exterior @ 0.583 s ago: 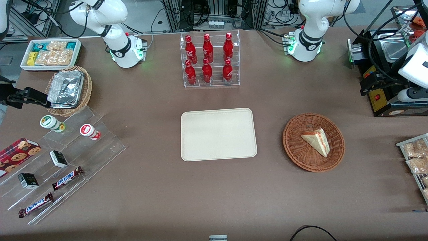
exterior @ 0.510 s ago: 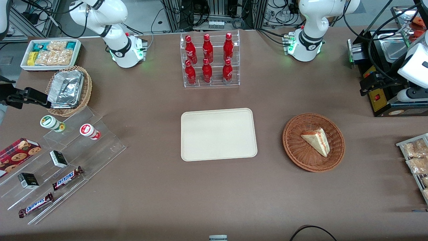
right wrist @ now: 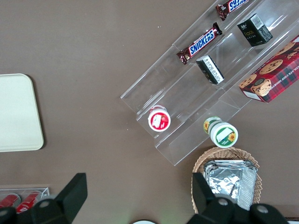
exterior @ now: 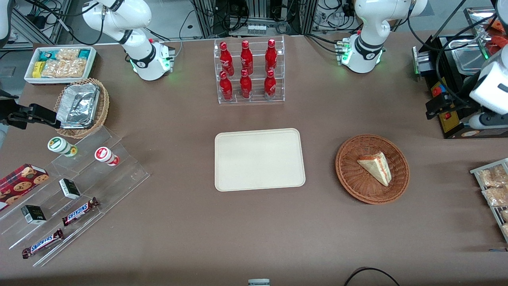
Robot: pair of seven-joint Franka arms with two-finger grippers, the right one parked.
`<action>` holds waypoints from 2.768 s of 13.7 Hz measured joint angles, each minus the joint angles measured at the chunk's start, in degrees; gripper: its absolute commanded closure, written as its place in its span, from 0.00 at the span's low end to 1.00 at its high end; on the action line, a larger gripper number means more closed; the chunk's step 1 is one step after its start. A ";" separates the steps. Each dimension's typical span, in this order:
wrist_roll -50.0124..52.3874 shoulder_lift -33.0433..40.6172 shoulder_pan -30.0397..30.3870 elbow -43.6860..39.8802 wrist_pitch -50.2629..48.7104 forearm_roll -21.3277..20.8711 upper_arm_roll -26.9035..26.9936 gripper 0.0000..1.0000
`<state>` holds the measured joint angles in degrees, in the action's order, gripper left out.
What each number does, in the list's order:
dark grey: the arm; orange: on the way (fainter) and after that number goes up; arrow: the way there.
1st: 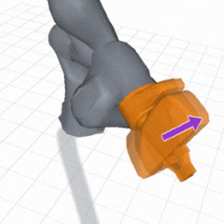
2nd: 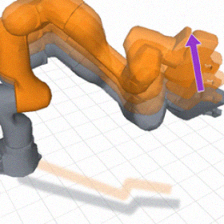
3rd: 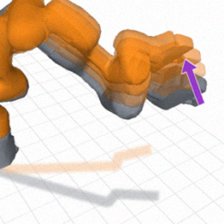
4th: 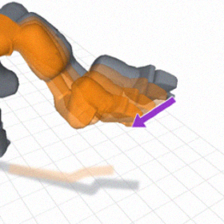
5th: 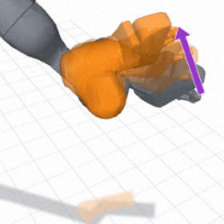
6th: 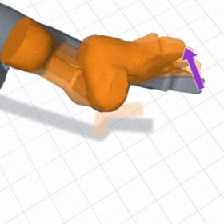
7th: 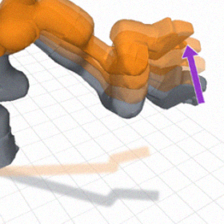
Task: Place sandwich from basket to tray
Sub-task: 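Move the left gripper over the sandwich in the wicker basket, then lower the open left gripper around the wrapped sandwich and close it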
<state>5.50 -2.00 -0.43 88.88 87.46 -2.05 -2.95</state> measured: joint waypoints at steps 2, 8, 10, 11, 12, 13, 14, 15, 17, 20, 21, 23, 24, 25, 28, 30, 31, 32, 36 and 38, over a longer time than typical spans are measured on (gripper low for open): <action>1.19 -1.28 0.18 3.48 5.22 0.17 0.12 0.00; 15.75 -1.91 0.35 22.16 28.77 0.69 0.24 0.00; 25.27 -1.80 0.35 27.25 35.47 0.75 0.25 0.00; 29.07 -1.70 0.35 29.86 39.22 0.75 0.23 0.00; 31.93 -1.51 0.35 32.66 43.14 0.75 0.19 0.00; 34.72 -1.31 0.35 35.34 46.70 0.77 0.17 0.00; 37.04 -1.26 0.35 37.31 49.10 0.77 0.11 0.00; 38.60 -1.27 0.34 38.76 50.81 0.77 0.02 0.00; 39.86 -1.34 0.34 41.25 54.25 0.79 -0.11 0.00; 40.87 -1.87 0.32 44.20 58.82 0.89 -0.38 0.00; 41.62 -2.07 0.31 44.56 59.19 0.90 -0.99 0.00; 43.13 -2.21 0.21 45.14 59.79 0.90 -2.39 0.00; 43.42 -2.30 0.19 45.65 60.60 0.90 -2.70 0.00; 43.47 -2.55 0.20 46.18 61.35 0.90 -2.76 0.00; 43.48 -4.02 0.22 46.72 62.95 0.91 -2.74 0.00; 43.52 -5.11 0.24 46.72 64.42 0.92 -2.69 0.00; 43.53 -5.86 0.25 46.73 65.68 0.93 -2.67 0.00; 43.55 -6.69 0.25 46.73 66.71 0.93 -2.66 0.00; 43.55 -9.10 0.25 46.71 68.13 0.93 -2.66 0.17; 43.55 -9.92 0.25 46.69 69.04 0.93 -2.66 1.00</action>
<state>49.05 -11.92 -0.18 135.57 156.50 -1.12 -5.61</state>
